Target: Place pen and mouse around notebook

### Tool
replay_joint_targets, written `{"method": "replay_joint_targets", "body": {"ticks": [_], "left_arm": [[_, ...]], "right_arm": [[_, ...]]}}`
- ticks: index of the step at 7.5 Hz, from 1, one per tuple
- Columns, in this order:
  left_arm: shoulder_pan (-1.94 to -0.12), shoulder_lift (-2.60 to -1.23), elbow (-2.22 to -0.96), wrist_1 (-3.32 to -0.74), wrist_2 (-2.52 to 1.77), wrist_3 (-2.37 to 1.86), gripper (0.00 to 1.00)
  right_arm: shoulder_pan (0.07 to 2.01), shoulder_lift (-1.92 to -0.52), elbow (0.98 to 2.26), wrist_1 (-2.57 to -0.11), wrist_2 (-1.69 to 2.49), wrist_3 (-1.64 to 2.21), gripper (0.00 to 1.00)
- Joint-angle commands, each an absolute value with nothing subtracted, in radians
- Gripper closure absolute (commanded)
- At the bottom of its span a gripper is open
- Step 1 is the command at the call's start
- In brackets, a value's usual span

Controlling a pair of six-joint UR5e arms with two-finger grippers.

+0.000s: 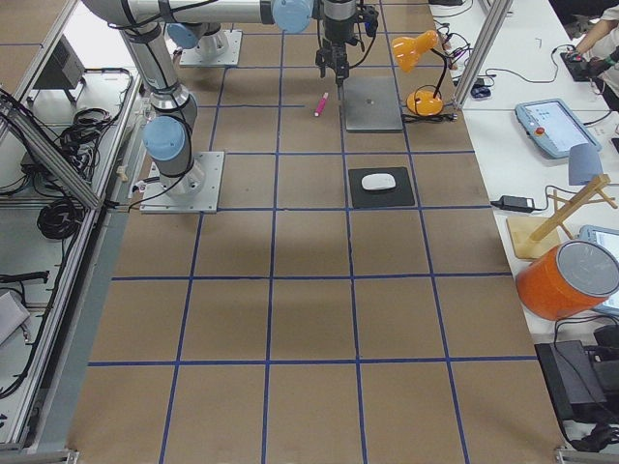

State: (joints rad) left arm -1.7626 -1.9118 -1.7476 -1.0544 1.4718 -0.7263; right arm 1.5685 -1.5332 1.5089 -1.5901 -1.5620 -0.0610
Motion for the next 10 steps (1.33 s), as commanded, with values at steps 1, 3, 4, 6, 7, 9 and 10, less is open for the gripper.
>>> {"method": "replay_joint_targets", "body": {"ticks": [1,3,4,6,7,9,10], "left_arm": [[-1.616,-1.855,-1.63,-1.3,1.474,-0.321,0.0],[-1.566,-1.804,-1.533,-1.464,1.654,-0.075,0.0],[-1.548,-1.768,-1.525,-1.533,1.66,-0.013,0.0],[-1.52,-1.686,-1.538,-1.584,1.648,-0.03,0.0],[-1.522,-1.668,-1.542,-1.601,1.629,-0.04,0.0],[-1.52,-1.664,-1.548,-1.602,1.635,-0.009,0.0],[-1.522,-1.64,-1.548,-1.623,1.638,-0.006,0.0]], "right_arm": [[1.639,-1.514,1.482,-1.592,-1.583,-0.048,0.0],[1.634,-1.503,1.502,-1.583,-1.583,-0.046,0.0],[1.629,-1.505,1.509,-1.603,-1.58,-0.041,0.0],[1.599,-1.506,1.5,-1.606,-1.582,-0.017,0.0],[1.592,-1.508,1.499,-1.6,-1.586,-0.017,0.0],[1.592,-1.508,1.503,-1.597,-1.589,-0.017,0.0],[1.592,-1.508,1.503,-1.598,-1.589,-0.015,0.0]]}}
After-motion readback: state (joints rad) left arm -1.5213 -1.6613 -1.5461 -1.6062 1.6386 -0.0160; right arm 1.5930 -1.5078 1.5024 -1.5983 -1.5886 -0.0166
